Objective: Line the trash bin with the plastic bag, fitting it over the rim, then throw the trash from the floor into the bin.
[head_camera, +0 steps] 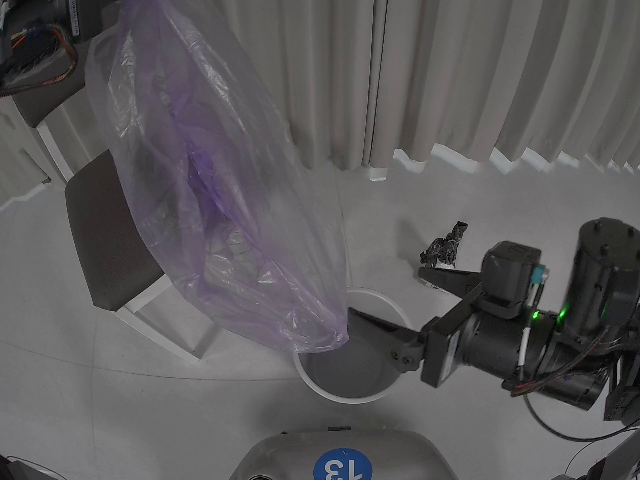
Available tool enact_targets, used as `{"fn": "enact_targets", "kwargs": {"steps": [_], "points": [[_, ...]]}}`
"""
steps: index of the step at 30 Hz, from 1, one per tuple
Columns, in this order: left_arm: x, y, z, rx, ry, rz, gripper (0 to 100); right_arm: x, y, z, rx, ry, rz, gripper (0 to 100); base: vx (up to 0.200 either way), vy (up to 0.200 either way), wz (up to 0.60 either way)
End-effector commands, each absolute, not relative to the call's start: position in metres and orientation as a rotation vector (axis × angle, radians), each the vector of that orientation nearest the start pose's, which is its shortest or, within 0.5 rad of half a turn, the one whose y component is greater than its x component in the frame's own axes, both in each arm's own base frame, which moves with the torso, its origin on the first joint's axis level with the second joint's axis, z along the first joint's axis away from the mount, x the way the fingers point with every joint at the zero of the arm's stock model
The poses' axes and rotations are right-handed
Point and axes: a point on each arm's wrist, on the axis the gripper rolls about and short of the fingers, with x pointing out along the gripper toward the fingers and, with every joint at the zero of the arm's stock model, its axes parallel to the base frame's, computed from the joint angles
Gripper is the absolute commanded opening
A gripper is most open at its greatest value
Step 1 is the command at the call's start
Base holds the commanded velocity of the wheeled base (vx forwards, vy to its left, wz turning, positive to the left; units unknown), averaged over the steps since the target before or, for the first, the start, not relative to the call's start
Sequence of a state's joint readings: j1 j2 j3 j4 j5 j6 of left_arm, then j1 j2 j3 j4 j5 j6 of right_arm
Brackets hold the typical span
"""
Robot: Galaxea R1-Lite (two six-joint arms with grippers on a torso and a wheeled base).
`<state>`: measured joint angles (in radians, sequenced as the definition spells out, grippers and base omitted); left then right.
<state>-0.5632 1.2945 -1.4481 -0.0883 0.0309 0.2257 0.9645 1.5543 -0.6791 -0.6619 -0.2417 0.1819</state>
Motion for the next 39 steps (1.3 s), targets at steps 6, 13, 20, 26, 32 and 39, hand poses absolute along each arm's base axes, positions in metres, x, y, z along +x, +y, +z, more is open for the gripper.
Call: {"fn": "enact_targets", "kwargs": {"steps": [6, 13, 20, 26, 32, 39], "points": [[0.149, -0.094, 0.419, 0.142, -0.309, -0.503, 0, 0.172, 0.245, 0.166, 0.011, 0.302, 0.701, 100, 0.0, 0.0, 0.0], [0.148, -0.093, 0.42, 0.143, -0.316, -0.503, 0, 0.187, 0.265, 0.159, 0.052, 0.245, 0.703, 100, 0.0, 0.0, 0.0], [0.147, -0.093, 0.421, 0.143, -0.318, -0.504, 0, 0.193, 0.273, 0.159, 0.058, 0.239, 0.702, 100, 0.0, 0.0, 0.0], [0.147, -0.094, 0.42, 0.144, -0.318, -0.512, 0, 0.196, 0.276, 0.159, 0.059, 0.226, 0.654, 100, 0.0, 0.0, 0.0], [0.144, -0.096, 0.422, 0.142, -0.327, -0.527, 0, 0.198, 0.279, 0.158, 0.068, 0.228, 0.65, 100, 0.0, 0.0, 0.0], [0.141, -0.094, 0.428, 0.134, -0.345, -0.527, 0, 0.203, 0.289, 0.143, 0.05, 0.254, 0.653, 100, 0.0, 0.0, 0.0]]}}
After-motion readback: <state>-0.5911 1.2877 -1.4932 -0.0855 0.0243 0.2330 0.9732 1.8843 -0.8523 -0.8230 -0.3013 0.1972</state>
